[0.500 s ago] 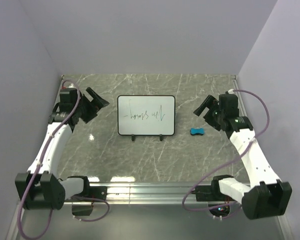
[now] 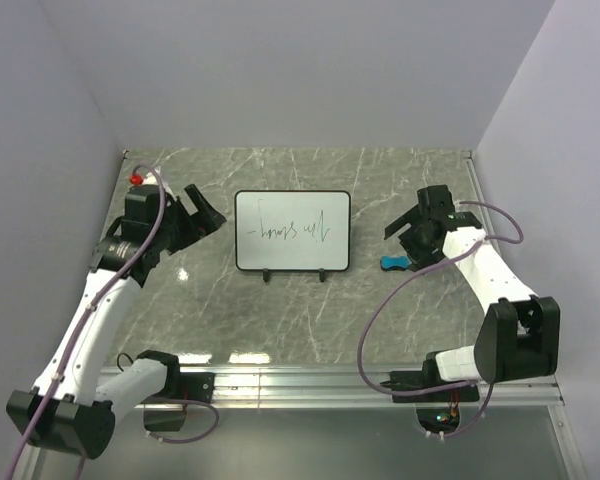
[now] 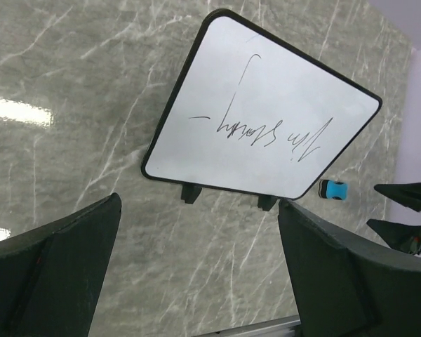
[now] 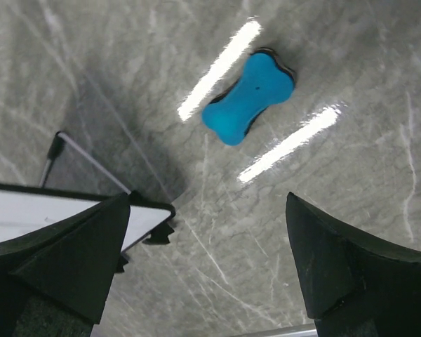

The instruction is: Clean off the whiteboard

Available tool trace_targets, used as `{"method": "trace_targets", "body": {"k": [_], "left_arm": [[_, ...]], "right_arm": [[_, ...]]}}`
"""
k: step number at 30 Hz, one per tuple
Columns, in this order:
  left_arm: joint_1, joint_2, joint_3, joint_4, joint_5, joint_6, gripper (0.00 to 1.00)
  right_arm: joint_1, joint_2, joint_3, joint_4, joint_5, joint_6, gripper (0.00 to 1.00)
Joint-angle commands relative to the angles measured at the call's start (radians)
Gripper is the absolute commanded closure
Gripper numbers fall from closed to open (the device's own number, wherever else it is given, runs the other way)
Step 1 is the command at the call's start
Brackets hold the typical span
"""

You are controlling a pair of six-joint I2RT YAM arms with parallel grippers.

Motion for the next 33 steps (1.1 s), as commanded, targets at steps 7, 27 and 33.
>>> {"method": "trace_targets", "body": {"k": [7,27,33], "left_arm": [[-0.046,-0.114,-0.048,-0.049,-0.030,0.000,0.01],[-0.055,-0.111,-0.019,-0.078,-0.122,0.047,0.01],[-0.055,-0.080,-0.002,-0.073,-0.133,0.053,0.01]], "right_arm": [[-0.004,0.124,0.045,-0.068,0.116,0.166,0.06],[-0.015,0.408,0.177,-0.057,0.167,0.198,0.15],[-0.016,0.463,0.185,-0.050,0.168,0.178,0.25]]}}
